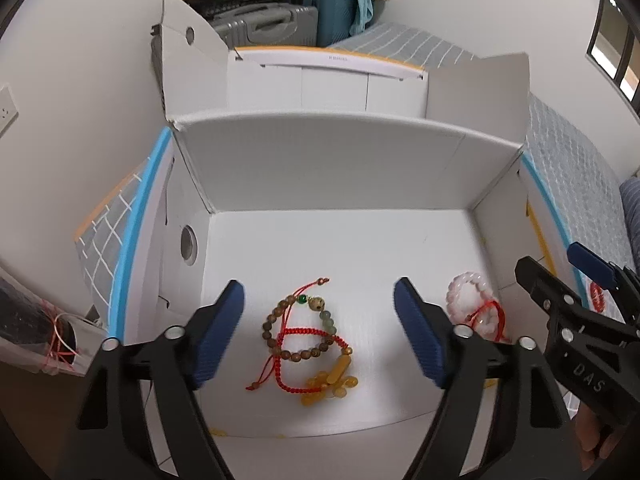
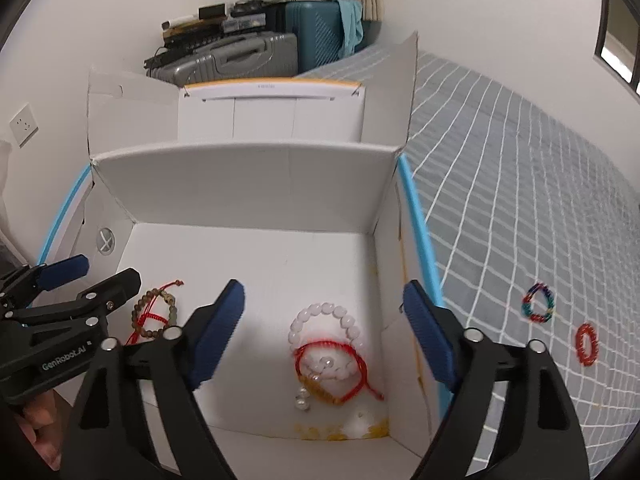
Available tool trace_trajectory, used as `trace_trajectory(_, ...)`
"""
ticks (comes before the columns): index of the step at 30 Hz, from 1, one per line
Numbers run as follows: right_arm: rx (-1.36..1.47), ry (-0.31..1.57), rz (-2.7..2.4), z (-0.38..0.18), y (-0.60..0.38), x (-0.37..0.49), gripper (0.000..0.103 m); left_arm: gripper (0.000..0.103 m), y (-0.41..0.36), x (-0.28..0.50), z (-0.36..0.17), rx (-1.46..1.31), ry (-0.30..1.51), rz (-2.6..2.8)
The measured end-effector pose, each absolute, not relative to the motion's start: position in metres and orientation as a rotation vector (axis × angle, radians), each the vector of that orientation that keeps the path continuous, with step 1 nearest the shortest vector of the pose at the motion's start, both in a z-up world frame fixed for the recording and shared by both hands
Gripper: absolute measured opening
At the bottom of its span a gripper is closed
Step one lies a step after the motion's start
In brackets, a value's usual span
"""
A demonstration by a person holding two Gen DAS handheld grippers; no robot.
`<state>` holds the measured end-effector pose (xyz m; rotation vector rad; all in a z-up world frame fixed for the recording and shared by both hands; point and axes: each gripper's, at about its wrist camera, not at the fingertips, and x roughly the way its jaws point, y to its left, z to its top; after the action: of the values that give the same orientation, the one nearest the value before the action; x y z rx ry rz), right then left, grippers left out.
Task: Organize jewelry
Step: 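Move both tools back over the remaining bracelets on the bed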
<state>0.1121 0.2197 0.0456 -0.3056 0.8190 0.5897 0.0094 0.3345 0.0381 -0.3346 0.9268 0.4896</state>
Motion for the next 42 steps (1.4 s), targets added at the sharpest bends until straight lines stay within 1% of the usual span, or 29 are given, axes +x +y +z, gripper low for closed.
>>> trace_trajectory(3, -0.302, 0.805, 0.597, 0.051, 0.217, 0.111, 0.089, 0.087, 0.332, 0.009, 0.045, -0.318, 0.909, 0.5)
trace_trajectory(4, -0.3, 0.804, 0.6, 0.052, 0.216, 0.112, 0.09, 0.091, 0.331, 0.008, 0.046, -0.314, 0.902, 0.505)
trace_trajectory(5, -0.298, 0.804, 0.599, 0.053, 0.215, 0.112, 0.092, 0.094, 0.33, 0.008, 0.048, -0.31, 0.894, 0.511)
trace_trajectory(9, -0.277, 0.804, 0.589, 0.057, 0.206, 0.114, 0.093, 0.097, 0.328, 0.008, 0.055, -0.312, 0.87, 0.528)
trace_trajectory(16, -0.253, 0.776, 0.552, 0.071, 0.18, 0.121, 0.093, 0.097, 0.315, 0.017, 0.068, -0.301, 0.843, 0.516)
trace_trajectory(23, -0.209, 0.761, 0.474, 0.08, 0.129, 0.141, 0.093, 0.097, 0.283, 0.044, 0.08, -0.265, 0.823, 0.441)
trace_trajectory(33, -0.135, 0.77, 0.325, 0.08, 0.034, 0.165, 0.093, 0.097, 0.206, 0.099, 0.083, -0.195, 0.822, 0.279)
trace_trajectory(42, -0.068, 0.787, 0.208, 0.074, -0.051, 0.187, 0.093, 0.097, 0.128, 0.149, 0.074, -0.12, 0.843, 0.144)
